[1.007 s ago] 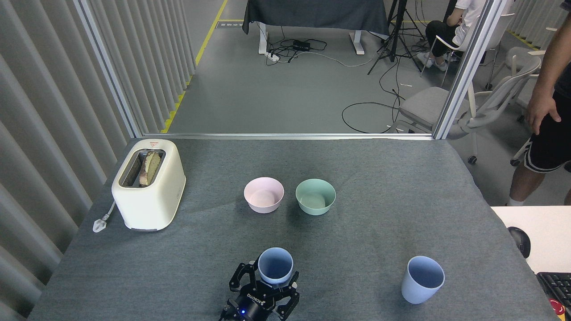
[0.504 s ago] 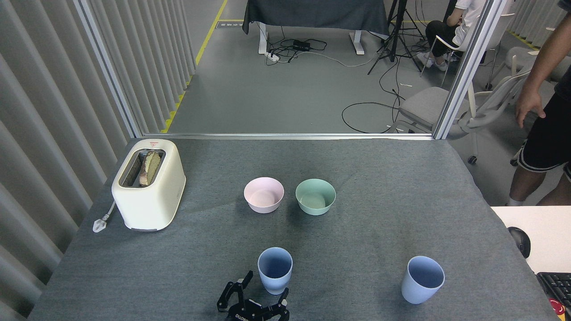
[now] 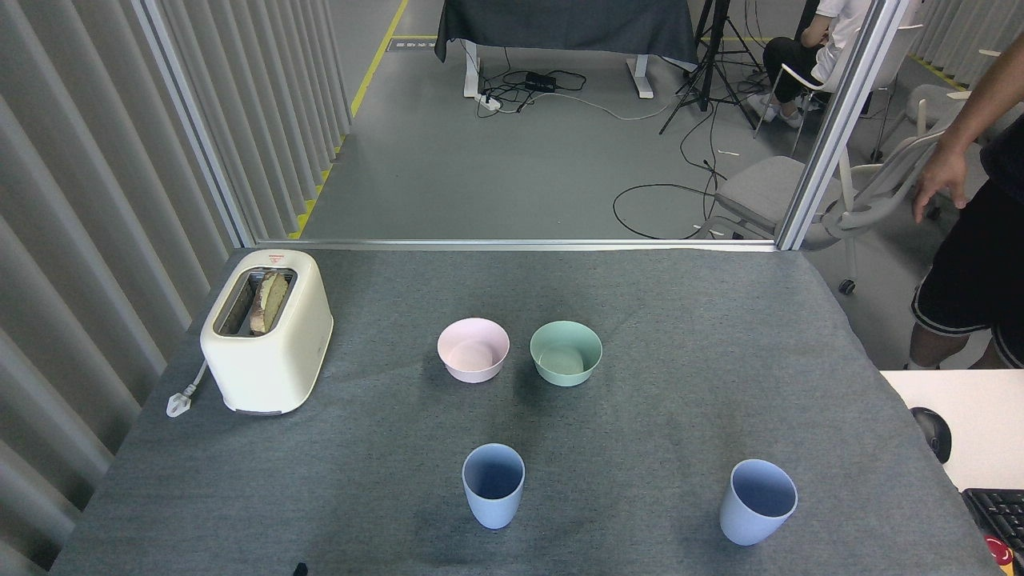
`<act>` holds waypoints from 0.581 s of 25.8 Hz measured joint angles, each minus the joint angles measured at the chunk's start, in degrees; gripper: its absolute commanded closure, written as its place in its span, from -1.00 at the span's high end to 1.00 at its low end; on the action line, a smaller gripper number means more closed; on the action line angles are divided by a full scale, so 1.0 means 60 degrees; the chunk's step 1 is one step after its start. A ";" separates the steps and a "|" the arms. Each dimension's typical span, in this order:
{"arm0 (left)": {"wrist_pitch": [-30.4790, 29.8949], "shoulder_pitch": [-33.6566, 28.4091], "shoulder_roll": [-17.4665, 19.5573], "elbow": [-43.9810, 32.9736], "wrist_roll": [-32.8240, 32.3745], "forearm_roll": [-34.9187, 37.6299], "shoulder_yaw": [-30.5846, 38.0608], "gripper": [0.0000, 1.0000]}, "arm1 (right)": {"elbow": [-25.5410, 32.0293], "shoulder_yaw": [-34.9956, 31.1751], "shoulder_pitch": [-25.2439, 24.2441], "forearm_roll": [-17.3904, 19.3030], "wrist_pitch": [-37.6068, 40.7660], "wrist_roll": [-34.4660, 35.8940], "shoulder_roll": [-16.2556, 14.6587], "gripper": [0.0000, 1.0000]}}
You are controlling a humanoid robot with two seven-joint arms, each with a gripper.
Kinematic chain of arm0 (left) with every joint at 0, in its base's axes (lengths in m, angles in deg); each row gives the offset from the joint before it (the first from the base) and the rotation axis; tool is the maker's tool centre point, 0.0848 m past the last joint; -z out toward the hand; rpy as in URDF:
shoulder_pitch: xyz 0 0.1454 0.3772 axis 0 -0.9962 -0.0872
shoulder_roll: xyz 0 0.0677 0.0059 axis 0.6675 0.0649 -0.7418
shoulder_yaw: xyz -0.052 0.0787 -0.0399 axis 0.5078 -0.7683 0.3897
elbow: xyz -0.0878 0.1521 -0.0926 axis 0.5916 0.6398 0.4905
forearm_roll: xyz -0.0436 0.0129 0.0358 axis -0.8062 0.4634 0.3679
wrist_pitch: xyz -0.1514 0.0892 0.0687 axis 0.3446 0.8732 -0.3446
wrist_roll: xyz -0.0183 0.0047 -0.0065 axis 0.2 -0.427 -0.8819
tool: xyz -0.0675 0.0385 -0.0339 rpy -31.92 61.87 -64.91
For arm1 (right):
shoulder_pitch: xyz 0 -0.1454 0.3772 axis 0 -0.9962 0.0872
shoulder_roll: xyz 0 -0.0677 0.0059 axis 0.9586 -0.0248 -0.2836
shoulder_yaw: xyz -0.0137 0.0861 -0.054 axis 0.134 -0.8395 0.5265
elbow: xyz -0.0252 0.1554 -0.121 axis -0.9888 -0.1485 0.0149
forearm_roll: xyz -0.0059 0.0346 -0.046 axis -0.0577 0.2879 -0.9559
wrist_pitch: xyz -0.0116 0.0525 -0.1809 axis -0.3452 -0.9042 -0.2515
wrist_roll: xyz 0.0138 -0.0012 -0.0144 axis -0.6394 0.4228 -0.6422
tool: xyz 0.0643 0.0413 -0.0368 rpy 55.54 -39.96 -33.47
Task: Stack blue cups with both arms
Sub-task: 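Open the left gripper and withdraw it from the cup, then reach the right gripper to the other blue cup and grasp it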
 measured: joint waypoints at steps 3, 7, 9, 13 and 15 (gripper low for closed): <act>0.0036 -0.0045 0.0024 -0.0078 0.0022 -0.0366 0.0477 1.00 | -0.0072 -0.0093 0.0214 -0.0050 -0.0068 -0.0242 -0.0241 1.00; 0.0058 -0.0033 0.0035 -0.0067 0.0022 -0.0530 0.0770 1.00 | -0.0595 -0.0147 0.1005 -0.0074 -0.0186 -0.0561 -0.0609 1.00; 0.0068 -0.0032 0.0037 -0.0057 0.0022 -0.0560 0.0853 1.00 | -0.0931 -0.0136 0.1555 -0.0079 -0.0193 -0.0720 -0.0791 1.00; 0.0068 -0.0052 0.0038 -0.0048 0.0022 -0.0581 0.0927 1.00 | -0.1428 -0.0042 0.2313 -0.0097 -0.0217 -0.1042 -0.0971 1.00; 0.0068 -0.0054 0.0038 -0.0047 0.0023 -0.0583 0.0957 1.00 | -0.1598 0.0065 0.2591 -0.0103 -0.0215 -0.1157 -0.1004 1.00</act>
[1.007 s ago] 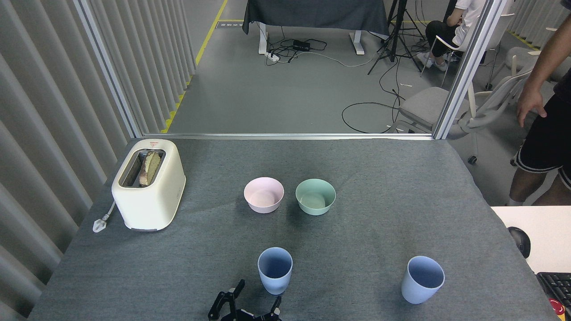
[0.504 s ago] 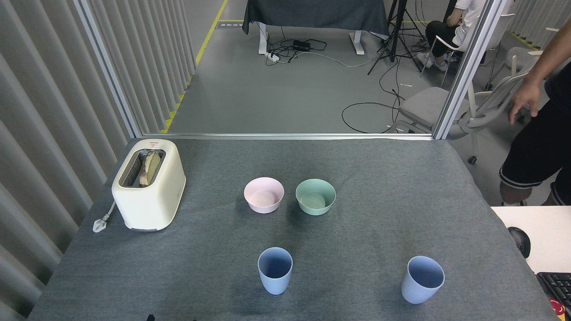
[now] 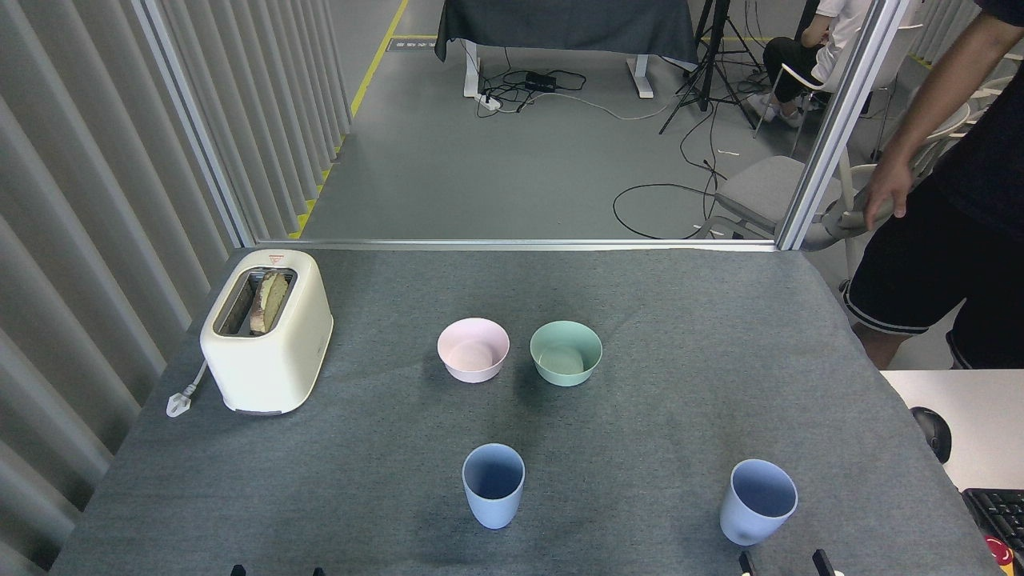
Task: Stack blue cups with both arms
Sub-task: 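Reach the right gripper to the other blue cup and grasp it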
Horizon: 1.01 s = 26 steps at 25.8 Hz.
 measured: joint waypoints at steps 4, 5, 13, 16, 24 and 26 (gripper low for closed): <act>0.0002 -0.0019 -0.0001 0.0004 0.0015 -0.0001 0.0032 1.00 | -0.0174 0.0211 0.0317 -0.0171 0.0015 -0.0092 -0.0024 1.00; 0.0002 -0.0023 -0.0005 0.0004 0.0016 -0.0002 0.0032 1.00 | -0.0192 0.0247 0.0386 -0.0288 0.0014 -0.0092 -0.0025 1.00; 0.0003 -0.0029 -0.0027 0.0005 0.0028 -0.0010 0.0027 1.00 | -0.0245 0.0330 0.0653 -0.0715 0.0005 -0.0113 0.0006 1.00; 0.0002 -0.0029 -0.0029 0.0025 0.0028 -0.0024 0.0022 1.00 | -0.0260 0.0333 0.0687 -0.0731 0.0005 -0.0114 -0.0004 1.00; 0.0002 -0.0029 -0.0038 0.0085 0.0068 -0.0031 -0.0002 1.00 | -0.0667 0.0329 0.1317 -0.0743 -0.0001 -0.0142 -0.0019 1.00; 0.0002 -0.0029 -0.0039 0.0087 0.0079 -0.0031 -0.0002 1.00 | -0.0831 0.0332 0.1521 -0.0747 -0.0003 -0.0136 -0.0020 1.00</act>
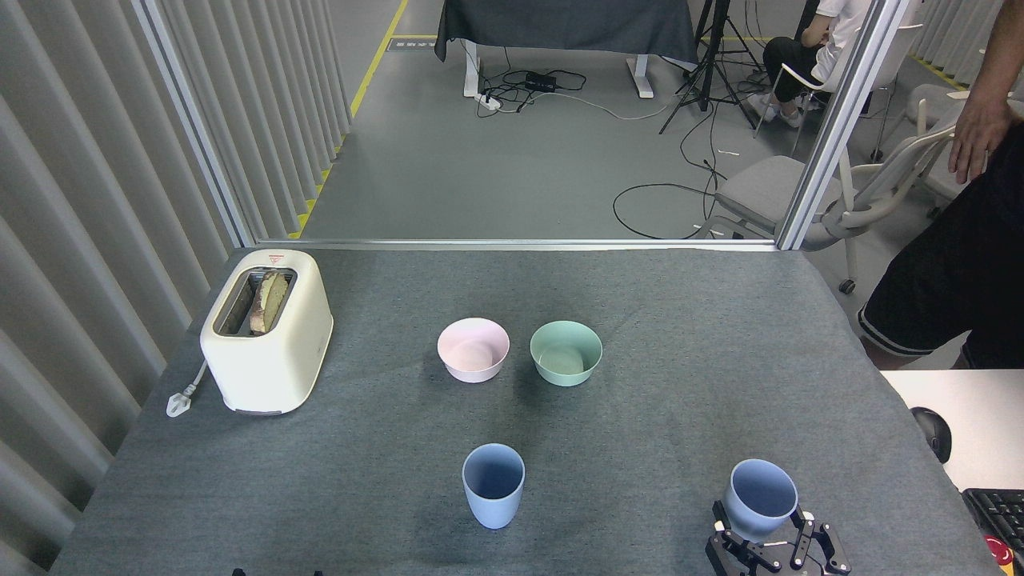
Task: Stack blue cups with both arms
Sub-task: 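Reach the right gripper to the other blue cup and grasp it, then lift the held cup with the right gripper and lower it into the centered cup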
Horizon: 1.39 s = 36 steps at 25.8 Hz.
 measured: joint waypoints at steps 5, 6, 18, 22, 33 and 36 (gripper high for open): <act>0.0000 0.0000 -0.0004 0.0011 0.0004 0.0000 0.0002 1.00 | -0.0280 0.0004 0.0331 -0.0004 0.0000 0.0017 0.0000 0.99; 0.0000 0.0000 -0.0004 0.0013 0.0003 0.0000 0.0000 1.00 | -0.0305 0.0003 0.0376 -0.0005 0.0000 0.0021 0.0000 0.96; 0.0000 0.0053 -0.0027 0.0129 0.0005 0.0000 -0.0019 1.00 | -0.0176 -0.0013 0.0541 -0.0080 -0.0104 0.0081 0.0097 0.26; 0.0000 0.0063 -0.0054 0.0164 0.0005 0.0000 -0.0064 1.00 | -0.0200 0.0447 0.1789 -0.0145 -0.0637 -0.0629 0.0407 0.27; -0.0008 0.0177 -0.0150 0.0432 0.0017 0.0000 -0.0091 1.00 | 0.0684 0.5416 0.3211 -0.0397 -0.2713 -0.2071 0.2249 0.32; -0.0008 0.0235 -0.0175 0.0512 0.0018 0.0000 -0.0091 1.00 | 0.1319 0.5920 0.2588 -0.0498 -0.2794 -0.2206 0.2306 0.33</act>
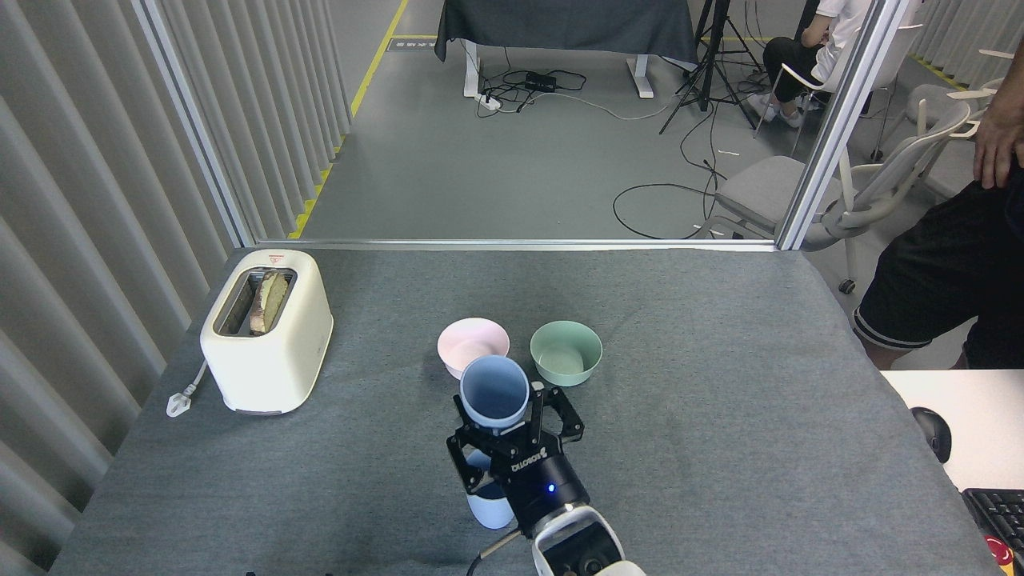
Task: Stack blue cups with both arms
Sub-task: 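Lift the held cup with the right gripper and lower it into the centered cup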
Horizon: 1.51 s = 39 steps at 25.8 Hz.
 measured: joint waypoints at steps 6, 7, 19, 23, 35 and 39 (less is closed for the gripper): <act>-0.0005 0.0082 -0.0041 0.0131 0.0014 0.0000 -0.0001 1.00 | 0.0563 0.0180 -0.0768 -0.0045 -0.0020 -0.0068 -0.0189 0.35; -0.0005 0.0090 -0.0044 0.0134 0.0013 0.0000 -0.0001 1.00 | 0.0589 0.0178 -0.0818 -0.0046 -0.0020 -0.0069 -0.0219 0.35; -0.0015 0.0102 -0.0035 0.0136 0.0015 0.0000 0.0003 1.00 | 0.0300 0.0114 -0.0922 -0.0025 -0.0015 0.0007 -0.0206 0.39; -0.0010 0.0102 -0.0035 0.0136 0.0015 0.0000 0.0010 1.00 | 0.0030 0.0103 -0.0902 -0.0007 -0.0012 0.0059 -0.0184 0.44; -0.0005 0.0102 -0.0043 0.0153 0.0015 0.0000 0.0013 1.00 | -0.0621 0.0052 -0.0884 0.0271 -0.0035 0.0516 -0.0122 1.00; -0.0005 0.0102 -0.0048 0.0152 0.0015 0.0000 0.0008 1.00 | -0.0346 0.0053 -0.0828 0.0374 0.0089 0.1113 0.0005 1.00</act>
